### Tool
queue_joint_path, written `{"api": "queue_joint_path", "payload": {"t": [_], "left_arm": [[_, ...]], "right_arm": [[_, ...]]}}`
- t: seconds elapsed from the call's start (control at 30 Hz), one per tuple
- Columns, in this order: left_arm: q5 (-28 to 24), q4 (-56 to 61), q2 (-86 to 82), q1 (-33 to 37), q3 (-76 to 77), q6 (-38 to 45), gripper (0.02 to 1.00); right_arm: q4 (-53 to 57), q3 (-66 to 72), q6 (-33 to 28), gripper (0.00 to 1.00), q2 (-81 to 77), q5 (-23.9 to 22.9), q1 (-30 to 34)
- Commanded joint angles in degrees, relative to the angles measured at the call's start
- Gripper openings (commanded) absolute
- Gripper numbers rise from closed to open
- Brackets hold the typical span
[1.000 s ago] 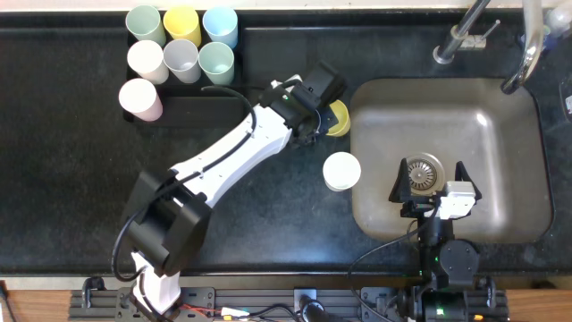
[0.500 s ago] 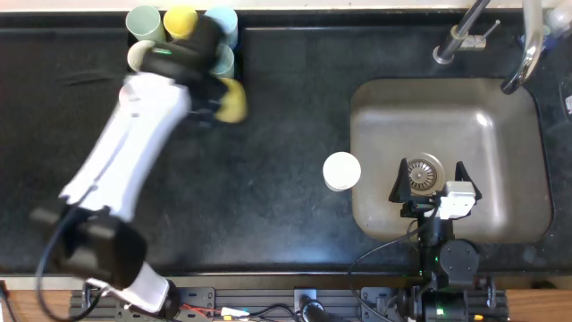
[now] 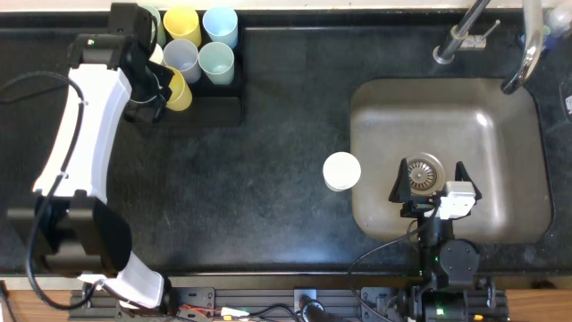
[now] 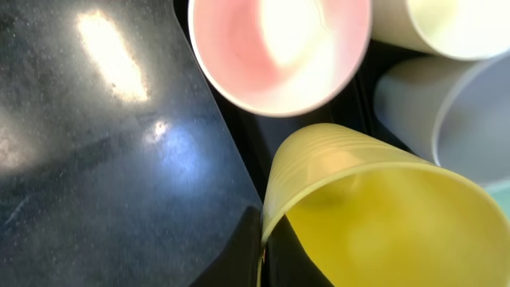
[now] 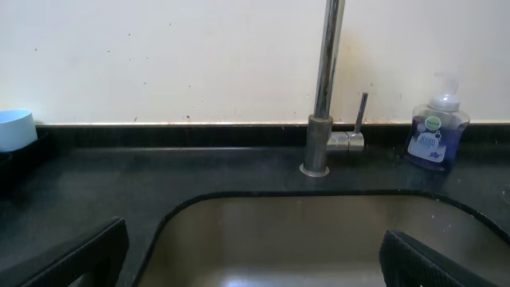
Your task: Store Cups
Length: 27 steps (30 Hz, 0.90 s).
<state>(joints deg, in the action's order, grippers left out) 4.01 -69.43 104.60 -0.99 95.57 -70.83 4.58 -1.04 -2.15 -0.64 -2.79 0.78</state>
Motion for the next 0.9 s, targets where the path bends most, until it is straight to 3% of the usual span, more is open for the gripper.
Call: {"api": "queue_joint_path", "payload": {"t": [0.03, 0.9], "left_arm": [[-0.7, 0.6, 2.5, 0.8, 0.7, -0.6, 0.036], [0.6, 4.7, 10.3, -0.3, 0.7, -0.6, 0.036]], "right_arm": [[-0.3, 0.8, -0.2, 0.998, 0.4, 0.3, 0.4], [-0.3, 0.8, -0.2, 0.998, 0.4, 0.3, 0.4]]}}
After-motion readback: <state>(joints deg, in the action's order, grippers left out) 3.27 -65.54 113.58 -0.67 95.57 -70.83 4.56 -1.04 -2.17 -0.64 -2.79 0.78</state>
